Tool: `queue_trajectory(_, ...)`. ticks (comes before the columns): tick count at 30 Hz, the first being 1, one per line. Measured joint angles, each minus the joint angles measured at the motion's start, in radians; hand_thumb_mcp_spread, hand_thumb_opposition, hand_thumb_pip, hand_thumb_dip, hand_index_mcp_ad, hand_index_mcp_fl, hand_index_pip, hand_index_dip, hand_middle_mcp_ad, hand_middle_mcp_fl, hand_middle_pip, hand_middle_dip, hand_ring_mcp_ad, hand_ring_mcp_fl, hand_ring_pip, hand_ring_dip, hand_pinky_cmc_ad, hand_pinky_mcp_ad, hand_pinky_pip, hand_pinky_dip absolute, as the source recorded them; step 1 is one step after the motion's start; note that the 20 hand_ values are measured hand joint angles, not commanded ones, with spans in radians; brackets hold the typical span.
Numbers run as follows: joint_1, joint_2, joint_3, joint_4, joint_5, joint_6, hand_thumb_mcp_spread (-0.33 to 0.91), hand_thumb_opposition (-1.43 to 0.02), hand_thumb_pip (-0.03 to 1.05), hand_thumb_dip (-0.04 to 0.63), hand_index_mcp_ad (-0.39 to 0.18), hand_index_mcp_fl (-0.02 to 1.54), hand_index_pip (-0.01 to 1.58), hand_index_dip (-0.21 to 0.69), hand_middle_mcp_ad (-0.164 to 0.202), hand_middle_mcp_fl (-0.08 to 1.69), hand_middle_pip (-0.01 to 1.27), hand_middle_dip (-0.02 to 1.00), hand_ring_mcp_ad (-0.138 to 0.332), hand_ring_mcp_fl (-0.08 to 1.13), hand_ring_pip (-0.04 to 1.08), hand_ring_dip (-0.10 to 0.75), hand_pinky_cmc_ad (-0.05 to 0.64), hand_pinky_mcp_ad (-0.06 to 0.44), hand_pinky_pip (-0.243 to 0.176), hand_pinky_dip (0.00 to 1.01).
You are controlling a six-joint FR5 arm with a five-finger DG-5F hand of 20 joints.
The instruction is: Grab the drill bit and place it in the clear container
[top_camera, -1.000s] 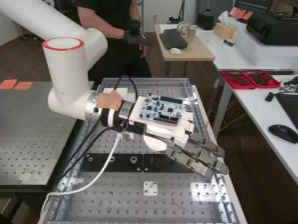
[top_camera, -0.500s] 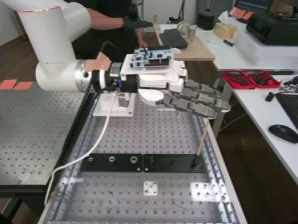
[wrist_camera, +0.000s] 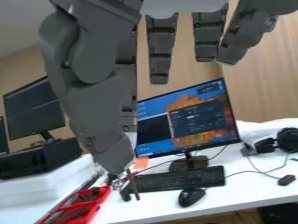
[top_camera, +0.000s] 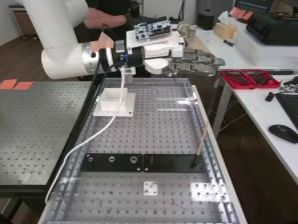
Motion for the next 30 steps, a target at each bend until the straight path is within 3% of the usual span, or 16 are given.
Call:
queue_trajectory(15,0.068,-0.05,0.036,-0.023,-0.084,0.071,0.63,-1.01,0.5,0.269,-0.115,0.84,1.1,0.079,0.051,0.24,0.13,0.14,0.243,0.06,0.09,-0.066,0.281,0.201,-0.091,0.18)
queue_trajectory(30,0.099,-0.134,0.08,-0.098,-0.085,0.069,0.63,-1.01,0.5,0.265,-0.119,0.84,1.1,0.077,0.051,0.24,0.13,0.14,0.243,0.06,0.08,-0.058,0.281,0.201,-0.091,0.18)
